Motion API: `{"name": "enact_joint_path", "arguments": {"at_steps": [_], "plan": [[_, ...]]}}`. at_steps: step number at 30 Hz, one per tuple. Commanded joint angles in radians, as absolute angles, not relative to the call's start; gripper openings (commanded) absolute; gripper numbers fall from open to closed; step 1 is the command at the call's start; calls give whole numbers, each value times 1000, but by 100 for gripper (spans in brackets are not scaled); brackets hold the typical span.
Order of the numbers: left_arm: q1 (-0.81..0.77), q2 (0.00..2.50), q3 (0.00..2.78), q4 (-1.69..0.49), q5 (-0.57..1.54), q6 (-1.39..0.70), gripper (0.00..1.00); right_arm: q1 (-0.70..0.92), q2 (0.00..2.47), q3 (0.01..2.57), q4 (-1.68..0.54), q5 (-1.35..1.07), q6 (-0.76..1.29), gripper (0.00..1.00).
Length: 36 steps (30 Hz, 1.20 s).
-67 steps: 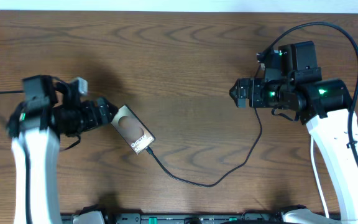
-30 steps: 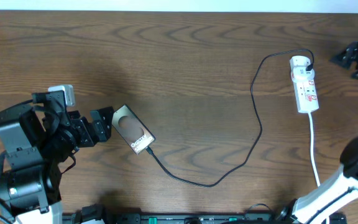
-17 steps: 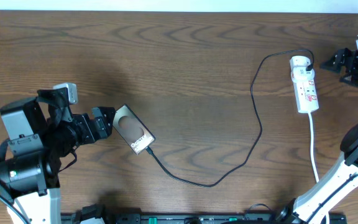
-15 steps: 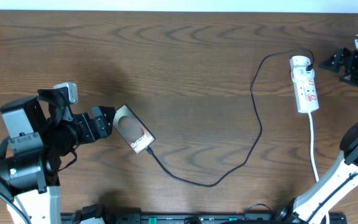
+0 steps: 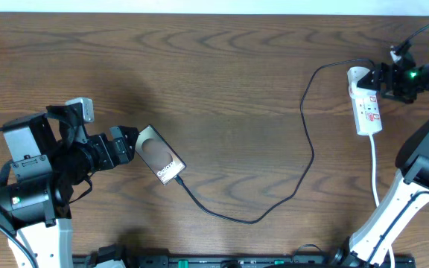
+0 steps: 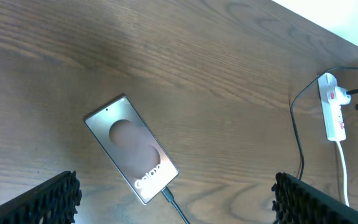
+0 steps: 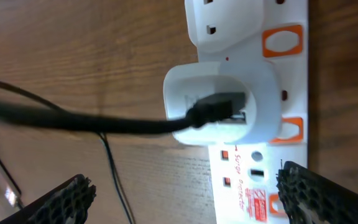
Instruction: Plug charger to phone and switch on socket
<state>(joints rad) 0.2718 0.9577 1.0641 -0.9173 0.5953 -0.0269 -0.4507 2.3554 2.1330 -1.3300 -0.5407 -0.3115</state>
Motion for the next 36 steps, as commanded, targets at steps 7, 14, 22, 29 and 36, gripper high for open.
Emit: {"name": "enact_joint_path", "arguments": {"at_steps": [7,14,22,29,36], "plan": [[271,958,1079,-931,590,-30,98,-439,2363,2153,-1319,-521,-337,98],[271,959,1079,-938,590,-30,98,-439,2363,2153,-1303,-477,-299,99],[271,960,1079,-938,590,-30,98,-420,2365,2152,-1292,-484,-292,99],[271,960,1077,-947,590,-30,98,-390,2372,2151,-1277,-477,-291,99],[271,960,1075,-953,590,-30,98,-384,2405,2151,-1271,-472,-275,99]]}}
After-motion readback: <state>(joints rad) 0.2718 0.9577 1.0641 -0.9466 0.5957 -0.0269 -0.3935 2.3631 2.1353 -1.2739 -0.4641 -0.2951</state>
